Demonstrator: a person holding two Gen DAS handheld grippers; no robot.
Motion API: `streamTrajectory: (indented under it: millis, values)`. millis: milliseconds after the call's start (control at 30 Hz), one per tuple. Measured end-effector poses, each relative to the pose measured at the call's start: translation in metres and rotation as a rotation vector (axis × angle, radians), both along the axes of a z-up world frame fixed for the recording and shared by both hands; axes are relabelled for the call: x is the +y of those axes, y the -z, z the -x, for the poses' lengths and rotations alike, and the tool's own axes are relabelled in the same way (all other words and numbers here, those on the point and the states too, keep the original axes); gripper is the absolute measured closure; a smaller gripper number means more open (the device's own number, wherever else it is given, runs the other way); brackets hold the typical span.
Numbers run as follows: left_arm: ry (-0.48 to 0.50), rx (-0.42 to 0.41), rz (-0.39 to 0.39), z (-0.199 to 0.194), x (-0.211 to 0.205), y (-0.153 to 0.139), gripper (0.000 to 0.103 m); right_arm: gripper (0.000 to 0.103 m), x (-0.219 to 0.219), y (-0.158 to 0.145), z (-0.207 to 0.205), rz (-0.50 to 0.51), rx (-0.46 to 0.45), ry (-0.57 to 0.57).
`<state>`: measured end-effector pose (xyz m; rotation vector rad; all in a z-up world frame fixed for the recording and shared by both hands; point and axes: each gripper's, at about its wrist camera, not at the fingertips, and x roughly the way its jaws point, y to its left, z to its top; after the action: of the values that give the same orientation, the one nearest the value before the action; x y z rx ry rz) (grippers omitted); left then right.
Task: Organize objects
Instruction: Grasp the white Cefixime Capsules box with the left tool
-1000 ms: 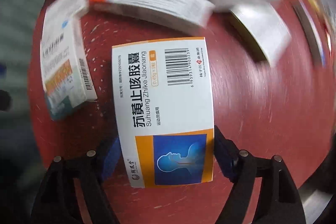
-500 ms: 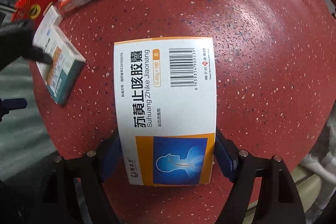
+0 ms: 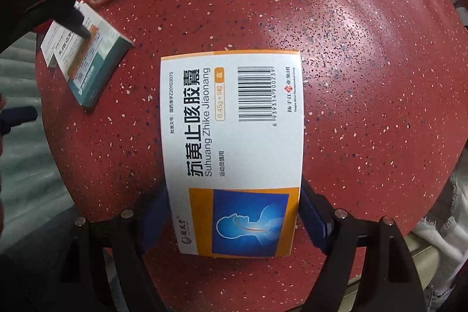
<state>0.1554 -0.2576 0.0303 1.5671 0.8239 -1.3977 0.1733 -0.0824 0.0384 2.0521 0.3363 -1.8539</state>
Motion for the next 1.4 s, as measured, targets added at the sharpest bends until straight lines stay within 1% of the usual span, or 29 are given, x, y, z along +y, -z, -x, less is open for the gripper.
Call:
streamTrajectory:
  millis: [67, 133, 200, 233, 300, 367, 400, 433, 467, 500, 567, 633, 733, 767, 800, 867, 933, 1000, 1067, 1100, 1167, 1267, 1400]
  values:
    - [0.041, -0.008, 0.039, 0.008, 0.008, -0.003, 0.0, 0.024, 0.002, -0.003, 0.003, 0.017, -0.004, 0.019]
    - [0.042, 0.008, 0.058, 0.008, 0.013, -0.005, 0.0, 0.025, 0.005, -0.006, 0.006, 0.031, -0.009, 0.044]
    - [-0.004, 0.048, 0.038, 0.001, 0.012, -0.005, 0.0, 0.025, 0.007, -0.01, 0.007, 0.041, -0.005, 0.067]
    - [-0.053, 0.085, -0.002, -0.005, 0.008, -0.002, 0.0, 0.025, 0.009, -0.013, 0.007, 0.044, 0.001, 0.079]
    - [-0.076, 0.107, -0.037, -0.011, 0.003, -0.003, 0.0, 0.025, 0.011, -0.019, 0.007, 0.055, 0.008, 0.09]
    - [-0.018, 0.107, -0.044, -0.001, 0.004, -0.007, 0.007, 0.025, 0.012, -0.026, 0.007, 0.063, 0.018, 0.094]
    - [0.012, 0.131, -0.068, 0.001, 0.004, -0.01, 0.018, 0.025, 0.012, -0.028, 0.008, 0.068, 0.022, 0.097]
    - [0.036, 0.147, -0.102, 0.004, 0.003, -0.012, 0.023, 0.025, 0.013, -0.031, 0.008, 0.074, 0.027, 0.104]
    - [0.044, 0.15, -0.132, 0.004, 0.002, -0.012, 0.023, 0.025, 0.014, -0.033, 0.009, 0.081, 0.031, 0.115]
    - [0.03, 0.156, -0.139, 0.002, 0.0, -0.013, 0.023, 0.025, 0.014, -0.034, 0.009, 0.086, 0.03, 0.122]
    - [-0.048, 0.171, -0.106, -0.006, -0.006, -0.019, 0.023, 0.025, 0.013, -0.035, 0.01, 0.092, 0.027, 0.129]
    - [-0.087, 0.196, -0.089, -0.007, -0.007, -0.023, 0.022, 0.025, 0.011, -0.036, 0.011, 0.092, 0.02, 0.131]
    - [-0.075, 0.211, -0.108, 0.006, 0.002, -0.021, 0.022, 0.025, 0.007, -0.04, 0.013, 0.097, 0.016, 0.134]
    - [-0.078, 0.215, -0.107, 0.002, 0.0, -0.021, 0.022, 0.025, 0.006, -0.041, 0.014, 0.098, 0.014, 0.133]
    - [-0.078, 0.21, -0.1, 0.001, 0.0, -0.021, 0.022, 0.025, 0.005, -0.043, 0.015, 0.097, 0.013, 0.131]
    - [-0.101, 0.187, -0.091, -0.002, -0.006, -0.014, 0.017, 0.025, 0.001, -0.046, 0.018, 0.093, 0.011, 0.123]
    - [-0.145, 0.169, -0.095, -0.004, -0.005, -0.008, 0.011, 0.025, -0.002, -0.05, 0.022, 0.091, 0.013, 0.116]
    - [-0.16, 0.136, -0.106, 0.001, -0.001, -0.001, 0.011, 0.025, -0.004, -0.054, 0.025, 0.084, 0.019, 0.111]
    - [-0.152, 0.079, -0.143, 0.005, 0.004, 0.012, 0.009, 0.025, -0.005, -0.058, 0.029, 0.08, 0.022, 0.109]
    - [-0.147, 0.074, -0.165, 0.005, 0.005, 0.018, 0.0, 0.025, -0.005, -0.06, 0.031, 0.078, 0.023, 0.111]
    - [-0.145, 0.107, -0.164, 0.004, 0.005, 0.019, 0.0, 0.025, -0.004, -0.064, 0.035, 0.08, 0.024, 0.121]
    - [-0.088, 0.118, -0.15, 0.008, 0.008, 0.018, 0.0, 0.025, -0.006, -0.068, 0.041, 0.079, 0.023, 0.126]
    - [-0.081, 0.12, -0.147, 0.009, 0.012, 0.018, 0.0, 0.025, -0.014, -0.076, 0.048, 0.081, 0.03, 0.125]
